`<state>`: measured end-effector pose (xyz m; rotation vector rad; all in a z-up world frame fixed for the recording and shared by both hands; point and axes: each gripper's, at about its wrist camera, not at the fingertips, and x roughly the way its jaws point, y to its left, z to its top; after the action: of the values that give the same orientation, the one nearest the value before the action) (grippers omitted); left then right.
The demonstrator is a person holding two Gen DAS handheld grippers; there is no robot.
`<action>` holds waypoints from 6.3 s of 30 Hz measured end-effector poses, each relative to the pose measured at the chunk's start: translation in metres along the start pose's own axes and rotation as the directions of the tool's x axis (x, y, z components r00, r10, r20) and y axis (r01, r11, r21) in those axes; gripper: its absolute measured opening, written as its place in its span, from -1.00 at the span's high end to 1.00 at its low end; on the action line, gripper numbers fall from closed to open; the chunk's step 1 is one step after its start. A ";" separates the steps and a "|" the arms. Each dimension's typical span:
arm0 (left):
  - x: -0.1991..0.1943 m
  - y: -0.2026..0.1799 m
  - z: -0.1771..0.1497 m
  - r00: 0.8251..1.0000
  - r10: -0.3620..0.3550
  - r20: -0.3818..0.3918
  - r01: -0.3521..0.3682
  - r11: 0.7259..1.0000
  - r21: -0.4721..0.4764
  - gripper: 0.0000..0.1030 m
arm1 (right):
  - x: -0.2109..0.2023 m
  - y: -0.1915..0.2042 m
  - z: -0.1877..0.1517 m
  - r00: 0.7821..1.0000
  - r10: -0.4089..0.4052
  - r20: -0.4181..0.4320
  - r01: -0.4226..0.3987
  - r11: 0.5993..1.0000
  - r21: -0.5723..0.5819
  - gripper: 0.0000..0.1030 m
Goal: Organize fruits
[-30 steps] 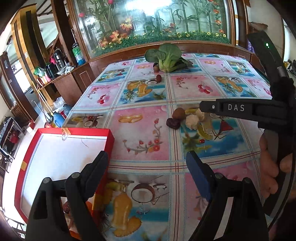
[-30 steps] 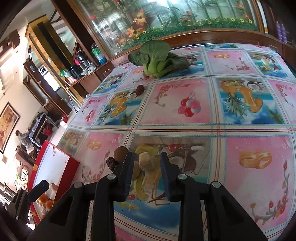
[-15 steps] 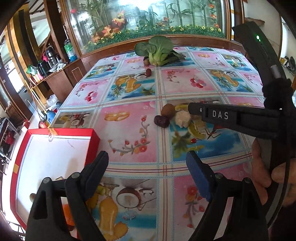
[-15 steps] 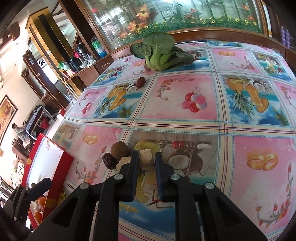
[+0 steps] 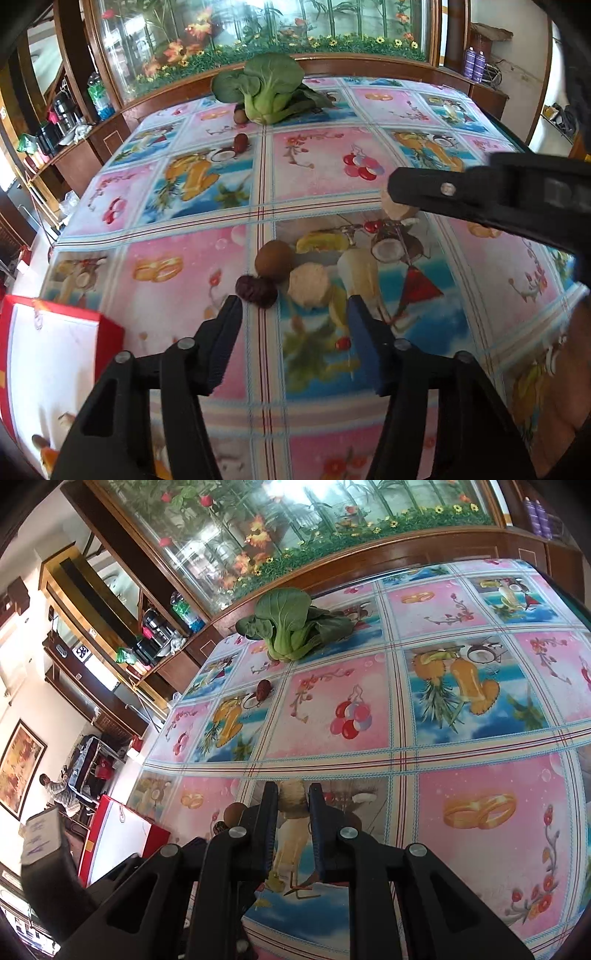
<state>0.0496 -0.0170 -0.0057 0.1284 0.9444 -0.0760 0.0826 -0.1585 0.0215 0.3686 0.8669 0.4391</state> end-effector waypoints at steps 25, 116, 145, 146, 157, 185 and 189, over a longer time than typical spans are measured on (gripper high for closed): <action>-0.057 0.052 -0.024 0.990 0.064 0.127 -0.048 0.991 -0.124 0.15 | 0.005 0.060 -0.024 0.998 0.065 -0.019 -0.067 0.982 -0.178 0.71; -0.128 0.237 -0.137 0.903 0.430 -0.019 -0.397 0.814 -0.424 -0.73 | 0.057 0.153 -0.066 0.967 0.182 -0.179 -0.233 0.916 -0.327 0.59; -0.151 0.219 -0.162 0.909 0.415 0.025 -0.365 0.826 -0.429 -0.81 | 0.034 0.214 -0.135 0.975 0.172 -0.138 -0.220 0.811 -0.542 0.16; -0.155 0.219 -0.163 0.901 0.432 0.031 -0.378 0.820 -0.429 -0.86 | 0.030 0.217 -0.137 0.976 0.178 -0.130 -0.220 0.808 -0.547 0.16; -0.198 0.208 -0.170 0.834 0.540 0.110 -0.444 0.777 -0.447 -1.00 | -0.016 0.222 -0.157 0.983 0.185 0.012 -0.147 0.816 -0.559 -0.22; -0.237 0.173 -0.199 0.826 0.527 0.199 -0.413 0.806 -0.423 -1.00 | -0.046 0.196 -0.184 0.972 0.189 0.142 -0.102 0.876 -0.471 -0.37; -0.231 0.178 -0.199 0.830 0.525 0.188 -0.410 0.803 -0.433 -1.00 | -0.045 0.195 -0.183 0.973 0.181 0.140 -0.096 0.879 -0.468 -0.39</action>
<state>-0.2240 0.1895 0.0800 -0.0075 0.5823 0.5433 -0.1303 0.0083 0.0352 0.0288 0.5365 0.7167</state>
